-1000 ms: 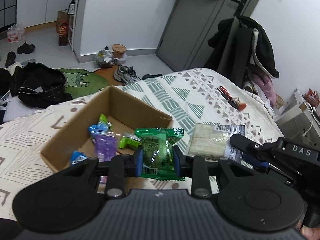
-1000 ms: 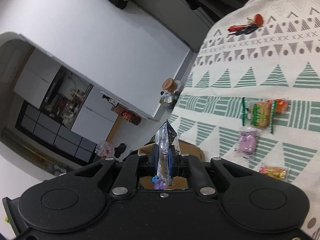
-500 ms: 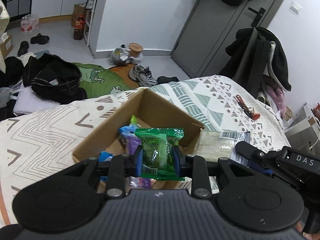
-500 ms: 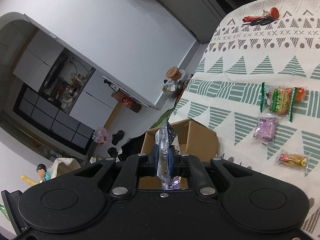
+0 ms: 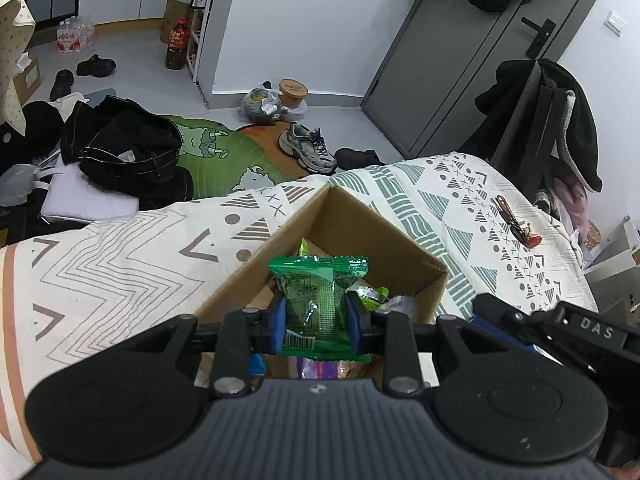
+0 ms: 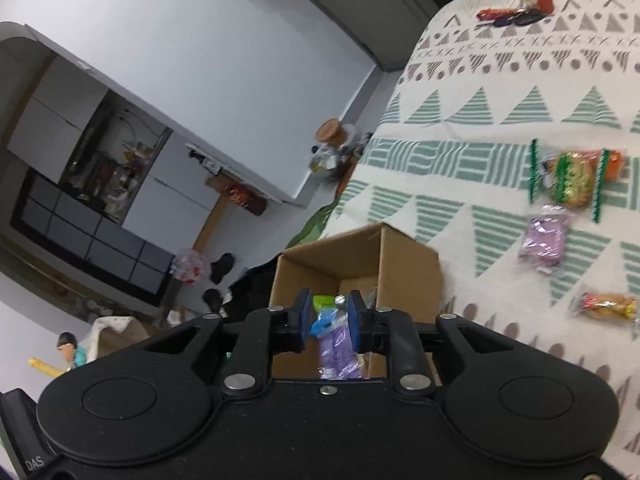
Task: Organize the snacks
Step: 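Carry both held snacks over the cardboard box and open both tools, then move both tools back toward the remaining snacks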
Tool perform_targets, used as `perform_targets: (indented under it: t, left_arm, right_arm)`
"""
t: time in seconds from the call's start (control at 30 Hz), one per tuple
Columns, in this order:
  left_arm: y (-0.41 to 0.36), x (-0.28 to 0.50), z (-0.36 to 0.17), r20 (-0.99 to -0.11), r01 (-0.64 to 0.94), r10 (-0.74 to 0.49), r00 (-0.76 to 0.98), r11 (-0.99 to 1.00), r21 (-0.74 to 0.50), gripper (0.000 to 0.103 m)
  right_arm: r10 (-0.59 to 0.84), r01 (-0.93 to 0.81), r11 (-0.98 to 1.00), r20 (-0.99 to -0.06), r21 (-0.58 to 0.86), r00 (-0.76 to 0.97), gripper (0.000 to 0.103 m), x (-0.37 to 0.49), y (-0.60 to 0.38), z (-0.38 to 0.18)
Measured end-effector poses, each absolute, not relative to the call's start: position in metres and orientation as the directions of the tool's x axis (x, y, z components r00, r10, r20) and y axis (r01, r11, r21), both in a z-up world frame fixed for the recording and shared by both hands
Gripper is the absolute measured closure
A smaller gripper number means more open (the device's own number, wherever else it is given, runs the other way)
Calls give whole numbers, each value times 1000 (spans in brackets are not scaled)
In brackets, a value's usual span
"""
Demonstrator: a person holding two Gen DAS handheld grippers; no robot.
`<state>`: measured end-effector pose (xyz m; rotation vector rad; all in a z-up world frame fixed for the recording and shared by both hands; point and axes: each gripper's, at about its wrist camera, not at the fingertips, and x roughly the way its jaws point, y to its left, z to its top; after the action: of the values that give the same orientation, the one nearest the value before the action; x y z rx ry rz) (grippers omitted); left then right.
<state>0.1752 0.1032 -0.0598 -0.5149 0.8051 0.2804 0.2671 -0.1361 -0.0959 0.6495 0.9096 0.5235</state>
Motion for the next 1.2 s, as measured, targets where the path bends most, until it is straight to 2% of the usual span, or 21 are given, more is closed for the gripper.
perform_targets:
  t: [0.1,0.2,0.3,0.43,0.5,0.57,0.67,0.73,0.83,0.9,1.2]
  left_arm:
    - [103,178,-62,-753,-429,44,657,842,-326,73]
    - [101,179,-64,-763,-439,51,645,841,-315,66]
    - [99,179,-63,-764,-439,61,642,847,-301,54]
    - [98,179,-59,-764,-451,87,639,847,-281,47]
    - [95,180,-58,-766,-453,91,637,847,-276,46]
    - [89,181,-57,-764,-448,93,639,852,-271,45]
    - [78,184,-58,-762,-439,89,642,857,-269,38]
    - [69,185,-59,-759,-434,87,645,860,-270,30]
    - [53,189,-58,-751,-411,85,655,873,-260,28]
    - [43,190,-58,-751,-402,83,656,880,-254,28]
    - [8,200,-58,-746,-363,55,664,896,-257,27]
  right_arm:
    - [648,-129,702,-552,701,524,78,265,-143,-94]
    - [628,-119,721,-571,683,529,72,264,-146,-94]
    - [619,-101,728,-587,678,522,71,264,-150,-95]
    - [605,-90,737,-594,670,531,65,263,-160,-91]
    - [586,-79,751,-605,656,539,52,263,-168,-88]
    - [566,-63,761,-613,646,551,48,261,-177,-87]
    - [540,-23,766,-625,642,563,48,261,-195,-87]
    - [527,4,765,-629,644,572,48,261,-208,-87]
    - [507,34,764,-633,644,586,39,260,-226,-85]
    - [481,61,772,-645,633,594,29,259,-237,-84]
    - [450,168,755,-688,634,569,23,261,-266,-97]
